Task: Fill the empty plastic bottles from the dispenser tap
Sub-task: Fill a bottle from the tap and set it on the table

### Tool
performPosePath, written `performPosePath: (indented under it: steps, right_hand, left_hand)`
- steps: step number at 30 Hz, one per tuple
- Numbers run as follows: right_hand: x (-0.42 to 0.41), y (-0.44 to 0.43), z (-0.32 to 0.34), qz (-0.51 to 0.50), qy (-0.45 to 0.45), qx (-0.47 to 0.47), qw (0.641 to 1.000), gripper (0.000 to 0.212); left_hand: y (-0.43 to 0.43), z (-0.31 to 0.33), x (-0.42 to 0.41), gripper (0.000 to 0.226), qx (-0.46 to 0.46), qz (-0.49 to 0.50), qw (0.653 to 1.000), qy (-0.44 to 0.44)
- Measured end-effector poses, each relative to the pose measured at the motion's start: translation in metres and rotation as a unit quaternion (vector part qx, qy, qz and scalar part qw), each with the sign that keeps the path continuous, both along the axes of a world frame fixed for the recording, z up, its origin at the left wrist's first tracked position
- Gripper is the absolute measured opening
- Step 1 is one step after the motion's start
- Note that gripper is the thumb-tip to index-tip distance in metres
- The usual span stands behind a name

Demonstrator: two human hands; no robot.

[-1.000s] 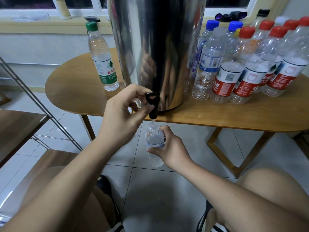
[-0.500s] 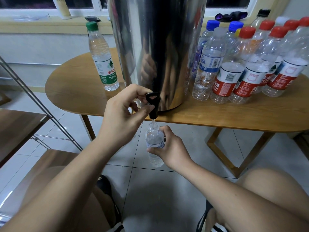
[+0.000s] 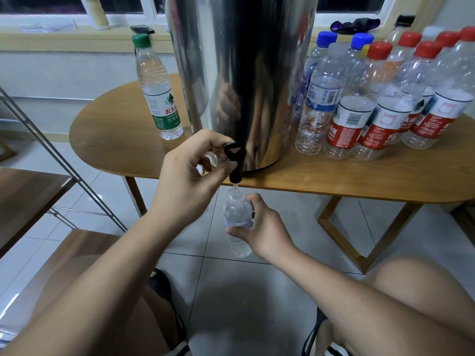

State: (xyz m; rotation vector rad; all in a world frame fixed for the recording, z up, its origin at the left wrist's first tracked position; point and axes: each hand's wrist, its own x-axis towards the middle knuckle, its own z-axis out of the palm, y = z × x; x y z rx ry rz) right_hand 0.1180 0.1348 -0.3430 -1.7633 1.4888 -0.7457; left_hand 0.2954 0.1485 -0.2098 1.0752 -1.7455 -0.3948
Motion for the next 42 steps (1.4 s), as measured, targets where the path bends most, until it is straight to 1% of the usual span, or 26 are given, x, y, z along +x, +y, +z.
performPosePath:
  steps: [42]
  right_hand:
    - [0.0005, 0.0011, 0.0018, -0.002, 0.002, 0.000, 1.000, 0.064]
  left_hand:
    - [-0.0017, -0.0015, 0.0010, 0.024, 0.004, -0.003, 1.000, 0.007]
